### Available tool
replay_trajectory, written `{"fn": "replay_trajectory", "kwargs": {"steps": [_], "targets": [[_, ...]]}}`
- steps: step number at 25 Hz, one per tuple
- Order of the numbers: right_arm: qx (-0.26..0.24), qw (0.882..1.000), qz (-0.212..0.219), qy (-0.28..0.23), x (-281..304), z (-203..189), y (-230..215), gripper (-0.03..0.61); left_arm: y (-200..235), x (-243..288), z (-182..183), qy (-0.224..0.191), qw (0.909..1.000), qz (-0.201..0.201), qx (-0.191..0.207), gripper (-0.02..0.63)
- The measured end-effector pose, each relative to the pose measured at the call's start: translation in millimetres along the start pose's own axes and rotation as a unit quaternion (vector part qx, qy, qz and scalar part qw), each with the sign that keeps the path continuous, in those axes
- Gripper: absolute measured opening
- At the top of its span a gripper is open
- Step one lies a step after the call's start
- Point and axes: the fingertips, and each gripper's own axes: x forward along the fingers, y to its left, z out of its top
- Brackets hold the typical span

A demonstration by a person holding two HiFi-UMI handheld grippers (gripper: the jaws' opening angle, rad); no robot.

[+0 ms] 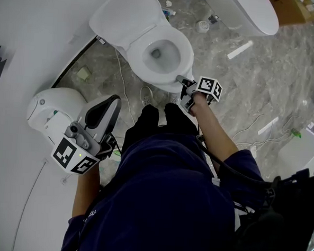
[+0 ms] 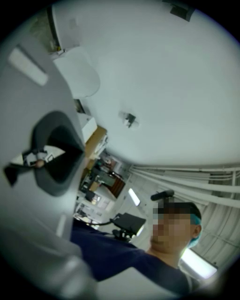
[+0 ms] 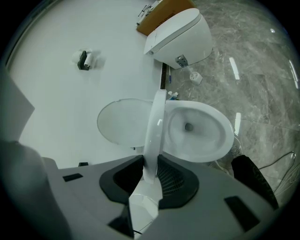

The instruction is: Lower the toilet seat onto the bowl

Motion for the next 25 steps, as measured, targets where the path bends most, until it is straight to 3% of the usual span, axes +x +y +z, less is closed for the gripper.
{"fn": "replay_trajectory", "kwargs": {"steps": [25], "targets": [[0.02, 1.0, -0.014, 0.003, -4, -7, -43, 0.091, -17, 24, -14, 0.048, 0.9988, -0.011, 0.006, 0.003]]}}
